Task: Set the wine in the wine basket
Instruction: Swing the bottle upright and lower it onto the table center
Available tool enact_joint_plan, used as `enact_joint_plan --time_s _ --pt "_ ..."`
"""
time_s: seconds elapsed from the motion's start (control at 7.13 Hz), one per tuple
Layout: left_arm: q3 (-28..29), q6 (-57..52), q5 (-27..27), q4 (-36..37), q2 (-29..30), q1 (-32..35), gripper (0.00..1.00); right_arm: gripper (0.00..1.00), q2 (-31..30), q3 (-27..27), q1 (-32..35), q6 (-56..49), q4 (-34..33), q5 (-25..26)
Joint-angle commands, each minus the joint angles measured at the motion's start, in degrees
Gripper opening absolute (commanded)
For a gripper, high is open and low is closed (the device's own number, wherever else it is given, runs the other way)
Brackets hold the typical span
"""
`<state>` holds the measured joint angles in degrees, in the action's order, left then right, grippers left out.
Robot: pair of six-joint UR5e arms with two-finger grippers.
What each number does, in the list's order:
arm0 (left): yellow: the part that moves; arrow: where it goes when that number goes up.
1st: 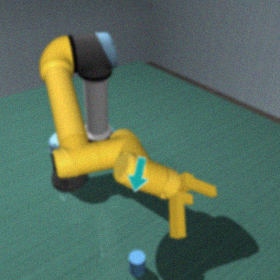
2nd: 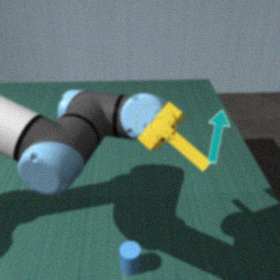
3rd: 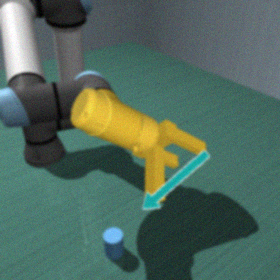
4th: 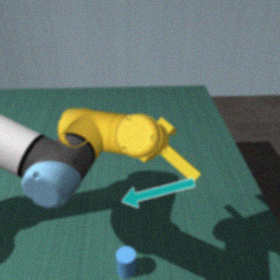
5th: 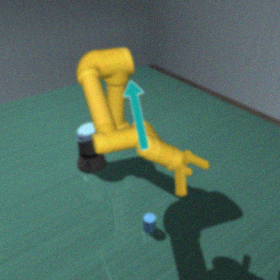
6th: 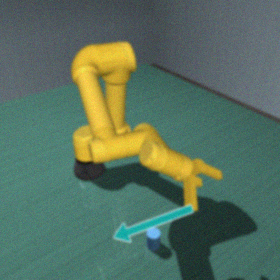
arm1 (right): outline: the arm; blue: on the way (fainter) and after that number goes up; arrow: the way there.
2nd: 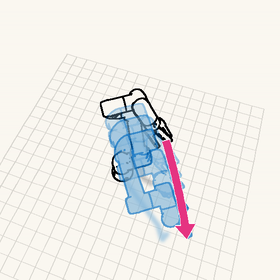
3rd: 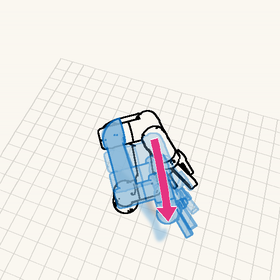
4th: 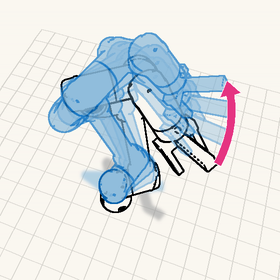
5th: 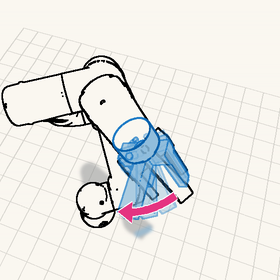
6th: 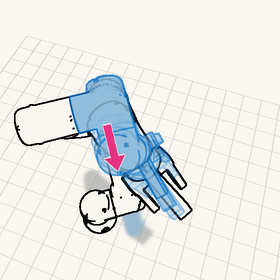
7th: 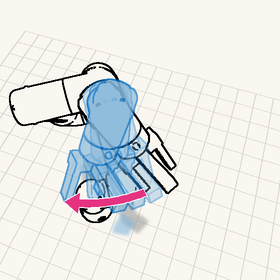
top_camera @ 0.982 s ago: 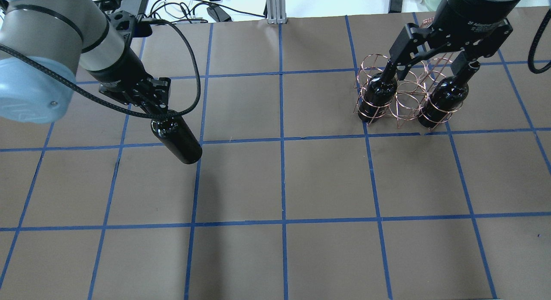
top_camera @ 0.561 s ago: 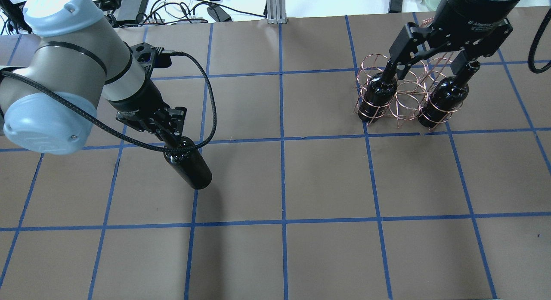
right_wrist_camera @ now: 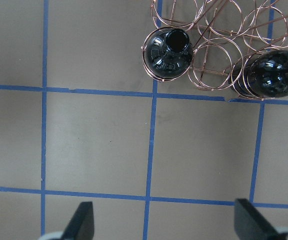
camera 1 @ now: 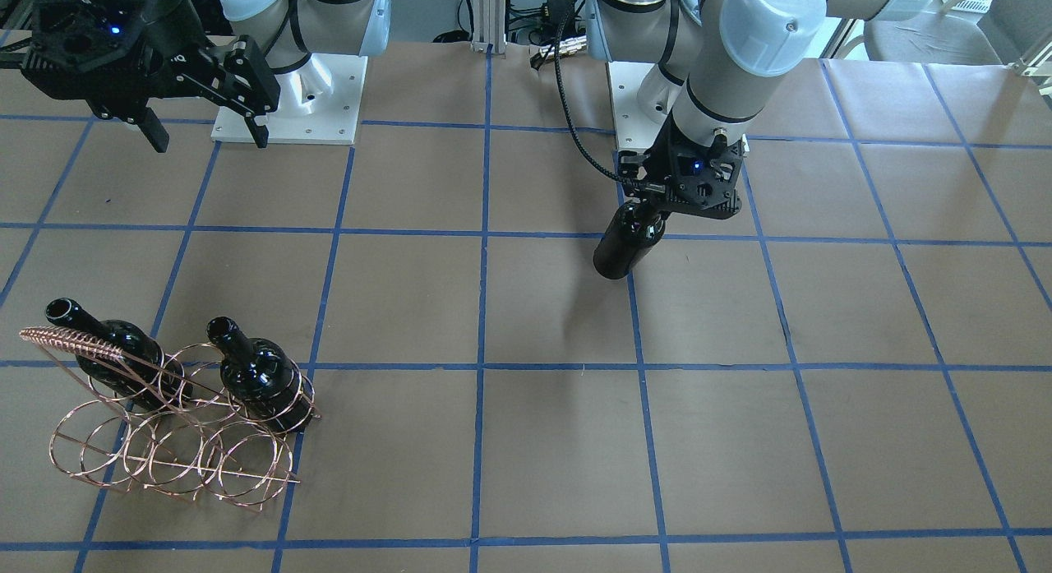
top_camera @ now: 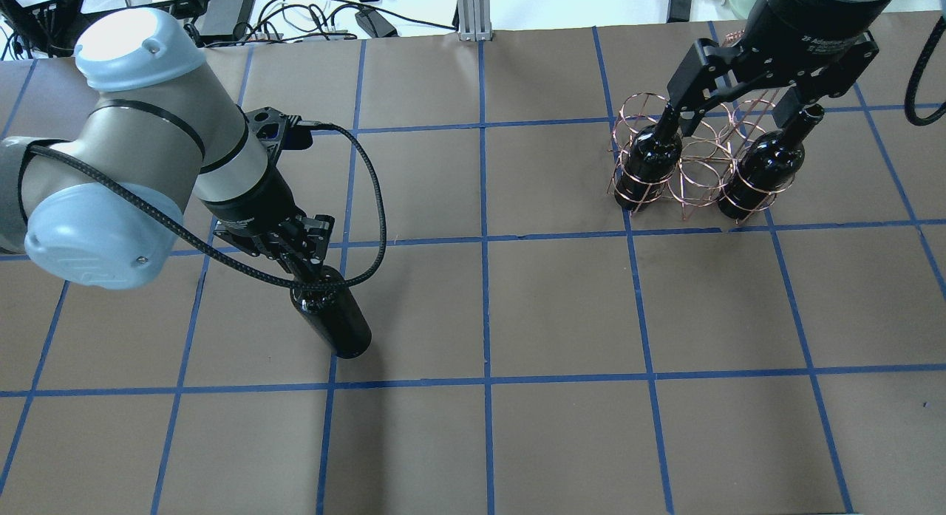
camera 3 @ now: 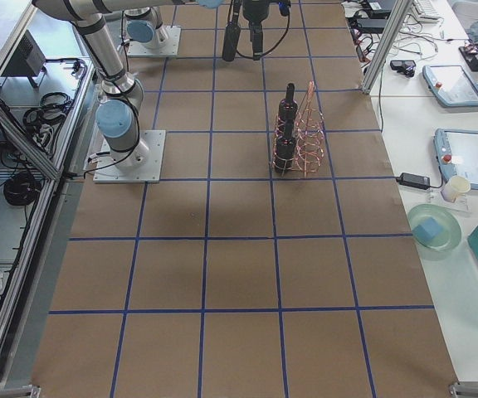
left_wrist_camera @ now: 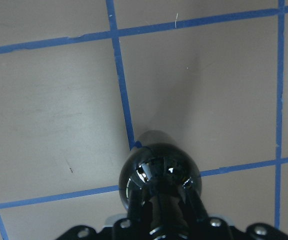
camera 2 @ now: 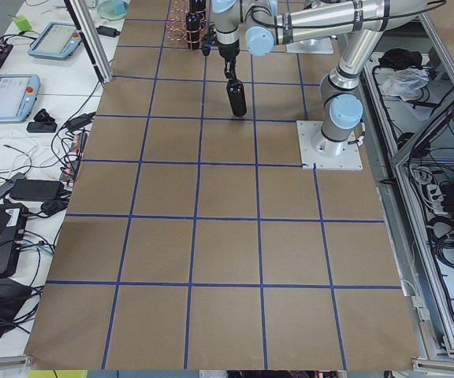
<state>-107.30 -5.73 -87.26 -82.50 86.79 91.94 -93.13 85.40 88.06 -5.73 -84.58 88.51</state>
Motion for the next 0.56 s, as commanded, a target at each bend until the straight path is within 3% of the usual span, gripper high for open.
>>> enact_joint_plan --time_s 0.0,0.42 --pt "-0.01 -0.07 -0.27 -0.11 0.92 0.52 0.00 1.00 -0.12 0.29 0.09 -0.24 -0.15 -0.10" --pt "0.08 0.01 0.25 0.41 1.10 -0.01 0.00 1.00 0.05 0.38 0.09 -0.16 0.11 -0.18"
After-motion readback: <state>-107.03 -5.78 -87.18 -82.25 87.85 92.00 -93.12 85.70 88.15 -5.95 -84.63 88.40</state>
